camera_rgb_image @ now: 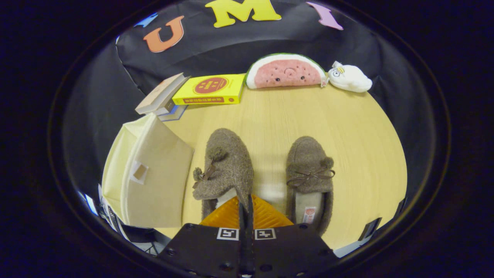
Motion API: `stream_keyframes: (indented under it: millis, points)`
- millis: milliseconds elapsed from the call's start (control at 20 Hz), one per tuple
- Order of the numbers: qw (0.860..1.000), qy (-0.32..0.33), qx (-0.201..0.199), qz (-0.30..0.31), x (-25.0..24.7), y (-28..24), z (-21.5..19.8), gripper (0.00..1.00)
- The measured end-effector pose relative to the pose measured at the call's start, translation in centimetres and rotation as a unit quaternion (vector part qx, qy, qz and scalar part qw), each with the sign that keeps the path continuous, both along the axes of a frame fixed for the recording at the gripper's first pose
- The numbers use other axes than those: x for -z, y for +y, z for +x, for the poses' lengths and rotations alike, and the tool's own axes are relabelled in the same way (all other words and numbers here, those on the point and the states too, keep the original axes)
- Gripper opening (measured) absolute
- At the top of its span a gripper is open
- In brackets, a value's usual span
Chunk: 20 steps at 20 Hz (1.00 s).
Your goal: Open the storage box then place both shoes into the box .Put the left shoe in first, then the right shoe, with the right side of both shoes facing outward in a uniform manner.
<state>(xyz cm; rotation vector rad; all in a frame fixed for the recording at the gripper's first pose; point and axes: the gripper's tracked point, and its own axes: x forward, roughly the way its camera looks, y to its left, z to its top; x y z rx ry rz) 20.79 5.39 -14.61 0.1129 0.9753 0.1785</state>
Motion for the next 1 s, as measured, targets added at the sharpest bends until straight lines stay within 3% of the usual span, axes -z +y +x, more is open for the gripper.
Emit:
stream_keyframes:
  millis: [350, 500, 750, 1000]
  points:
    - [0.997, -0.057, -0.009, 0.049, -10.3, 7.4, -1.6, 0.00]
    - [0.994, -0.069, -0.013, 0.084, -12.3, 12.1, -1.4, 0.00]
    - [0.991, -0.040, -0.011, 0.129, -10.0, 20.1, -1.2, 0.00]
    - [0.995, -0.007, 0.006, 0.103, -3.8, 24.9, -1.3, 0.00]
